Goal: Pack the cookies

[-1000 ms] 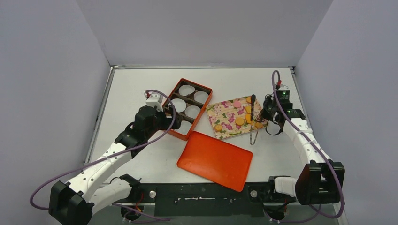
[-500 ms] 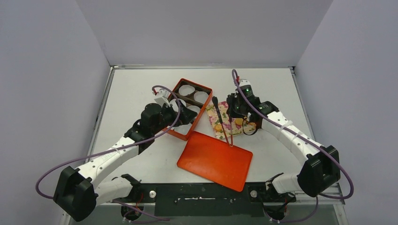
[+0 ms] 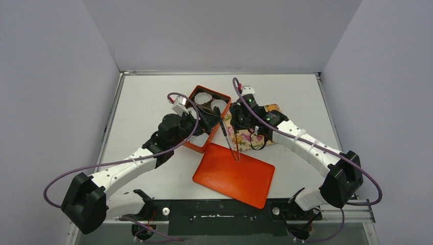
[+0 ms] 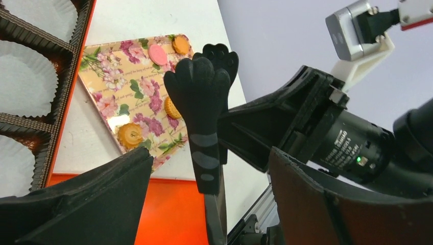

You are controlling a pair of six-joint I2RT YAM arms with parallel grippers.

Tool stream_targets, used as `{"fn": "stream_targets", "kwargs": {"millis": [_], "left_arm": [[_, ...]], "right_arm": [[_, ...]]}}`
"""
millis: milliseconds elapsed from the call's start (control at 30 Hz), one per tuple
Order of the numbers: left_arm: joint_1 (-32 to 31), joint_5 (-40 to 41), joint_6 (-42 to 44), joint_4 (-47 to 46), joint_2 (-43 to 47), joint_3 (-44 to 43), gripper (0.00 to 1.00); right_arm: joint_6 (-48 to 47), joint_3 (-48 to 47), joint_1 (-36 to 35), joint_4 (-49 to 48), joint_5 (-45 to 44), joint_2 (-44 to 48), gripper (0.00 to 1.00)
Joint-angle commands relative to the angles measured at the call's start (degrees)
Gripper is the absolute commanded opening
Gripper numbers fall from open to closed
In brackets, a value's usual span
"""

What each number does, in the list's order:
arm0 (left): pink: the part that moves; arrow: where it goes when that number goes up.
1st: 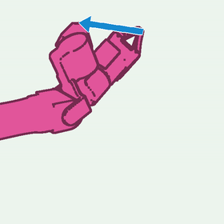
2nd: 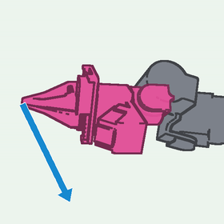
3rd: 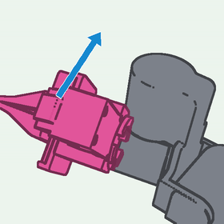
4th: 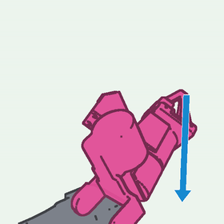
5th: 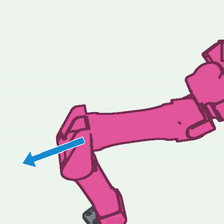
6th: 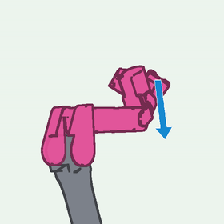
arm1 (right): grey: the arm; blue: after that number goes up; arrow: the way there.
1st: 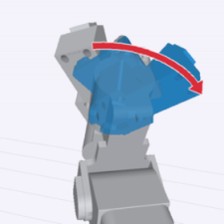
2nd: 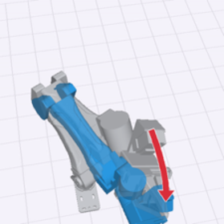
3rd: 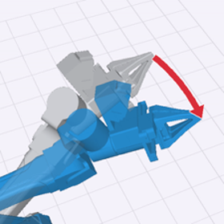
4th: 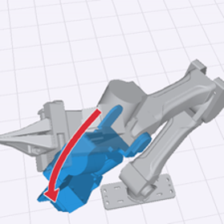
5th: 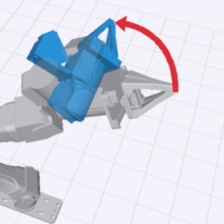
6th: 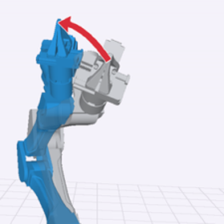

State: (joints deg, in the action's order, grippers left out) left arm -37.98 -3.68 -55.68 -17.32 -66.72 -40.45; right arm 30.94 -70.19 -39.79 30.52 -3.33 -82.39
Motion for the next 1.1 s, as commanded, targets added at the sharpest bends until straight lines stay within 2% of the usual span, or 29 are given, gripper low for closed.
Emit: {"fn": "stream_targets", "kwargs": {"millis": [0,233,400,500,700,900,1067], "left_arm": [[-0.7,2.4,-3.3,-6.4,-1.4,0.9,0.79],[-1.2,3.2,-6.3,-9.7,-3.9,2.5,0.7],[-1.3,2.9,-8.4,-12.8,-5.9,3.4,0.58],[-1.4,2.2,-10.6,-15.2,-6.8,4.3,0.44],[-1.4,2.5,-15.7,-16.5,-5.8,5.6,0.0],[-1.4,6.1,-18.5,-10.5,-3.1,4.6,0.0],[-1.3,9.0,-19.2,-3.3,-1.6,2.5,0.0]], "right_arm": [[2.1,-3.3,-2.4,-2.2,-2.9,0.0,0.0],[3.1,-3.4,-4.2,-3.4,-2.8,-0.2,0.0],[3.4,-2.7,-5.5,-4.5,-3.0,0.3,0.0],[3.6,-2.0,-6.0,-5.1,-3.6,0.8,0.0],[2.6,0.1,-7.6,-7.8,-4.7,2.9,0.0],[0.8,0.2,-9.4,-8.3,-7.9,4.9,0.09],[-0.9,0.3,-10.7,-7.9,-10.0,7.1,0.25]]}}
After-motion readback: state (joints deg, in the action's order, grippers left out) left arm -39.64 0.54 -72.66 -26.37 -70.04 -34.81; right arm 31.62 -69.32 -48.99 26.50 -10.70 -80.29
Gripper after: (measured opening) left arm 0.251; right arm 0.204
